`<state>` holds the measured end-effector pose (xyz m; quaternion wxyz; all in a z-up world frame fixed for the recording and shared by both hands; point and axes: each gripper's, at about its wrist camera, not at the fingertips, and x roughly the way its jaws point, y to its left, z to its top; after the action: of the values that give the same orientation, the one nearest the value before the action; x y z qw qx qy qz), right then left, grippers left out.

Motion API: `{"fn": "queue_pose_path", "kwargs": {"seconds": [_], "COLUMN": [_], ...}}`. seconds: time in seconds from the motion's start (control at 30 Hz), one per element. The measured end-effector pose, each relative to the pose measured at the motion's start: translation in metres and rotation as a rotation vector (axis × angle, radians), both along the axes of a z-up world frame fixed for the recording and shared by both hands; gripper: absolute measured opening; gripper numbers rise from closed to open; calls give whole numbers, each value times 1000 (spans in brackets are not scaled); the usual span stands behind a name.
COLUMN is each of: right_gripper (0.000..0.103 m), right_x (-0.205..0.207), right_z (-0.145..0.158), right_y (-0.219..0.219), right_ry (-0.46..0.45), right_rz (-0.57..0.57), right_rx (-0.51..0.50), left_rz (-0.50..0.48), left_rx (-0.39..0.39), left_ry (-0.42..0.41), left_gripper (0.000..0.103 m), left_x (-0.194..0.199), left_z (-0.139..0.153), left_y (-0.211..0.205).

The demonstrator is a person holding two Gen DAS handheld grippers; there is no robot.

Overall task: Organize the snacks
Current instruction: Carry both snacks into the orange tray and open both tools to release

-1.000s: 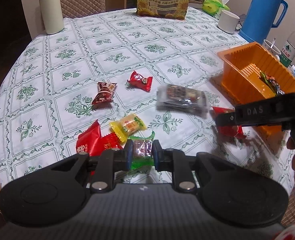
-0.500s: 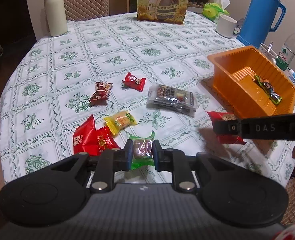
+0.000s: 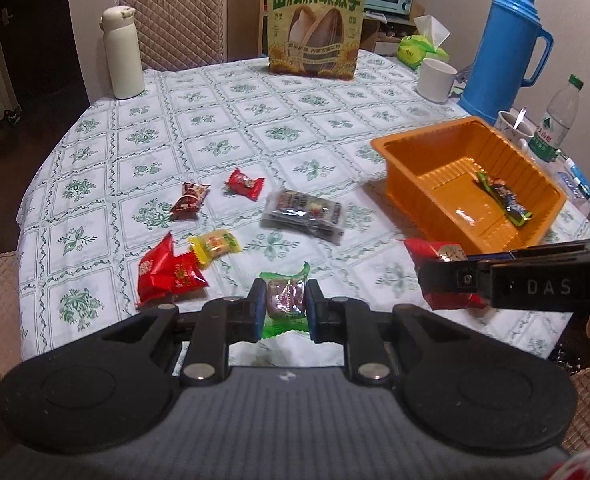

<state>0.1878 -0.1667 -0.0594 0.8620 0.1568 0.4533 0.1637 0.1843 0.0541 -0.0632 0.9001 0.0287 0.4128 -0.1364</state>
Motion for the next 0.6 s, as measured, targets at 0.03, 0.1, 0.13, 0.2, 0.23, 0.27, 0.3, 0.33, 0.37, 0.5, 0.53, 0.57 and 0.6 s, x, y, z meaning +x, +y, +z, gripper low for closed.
{"fn": "queue_pose_path", "kwargs": {"seconds": [0.03, 0.1, 0.13, 0.2, 0.23, 0.27, 0.3, 0.33, 0.37, 0.5, 0.53, 0.57, 0.6], "right_gripper": [28, 28, 28, 28, 28, 28, 28, 28, 28, 28, 28, 28, 28], "right_x": [-3, -10, -14, -20, -23, -26, -29, -31, -33, -41, -42, -43, -45], "right_z": [2, 7, 10, 13, 15, 16, 17, 19, 20, 24, 24, 25, 26], "right_y": [-3, -10, -13, -22, -27, -32, -38, -45, -51, -78, -85, -93, -100], "right_ry": [-4, -14, -19, -27, -30, -33, -36, -39, -42, -50, -53, -56, -59], "right_rz": [6, 15, 19, 22, 22, 21, 18, 13, 9, -17, -24, -31, -38], "right_rx": [3, 5, 5, 7, 7, 6, 4, 2, 0, -9, -12, -15, -17], "left_rz": [0, -3, -6, -14, -21, -28, -36, -46, -54, -91, -99, -106, -111], "left_rx": [-3, -10, -14, -23, -28, -32, -35, -40, -42, -55, -59, -62, -65], "left_ry": [-4, -11, -15, -22, -26, -30, -35, -40, -44, -58, -61, -63, -65], "left_gripper": [18, 18, 18, 18, 18, 18, 18, 18, 18, 18, 18, 18, 18], "left_x": [-4, -10, -13, -19, -21, -24, -26, -28, -30, -35, -36, -36, -37], "left_z": [2, 7, 9, 14, 17, 19, 21, 23, 24, 29, 30, 31, 31], "left_y": [-4, -11, -15, -25, -31, -37, -43, -50, -57, -86, -93, -100, -107]}}
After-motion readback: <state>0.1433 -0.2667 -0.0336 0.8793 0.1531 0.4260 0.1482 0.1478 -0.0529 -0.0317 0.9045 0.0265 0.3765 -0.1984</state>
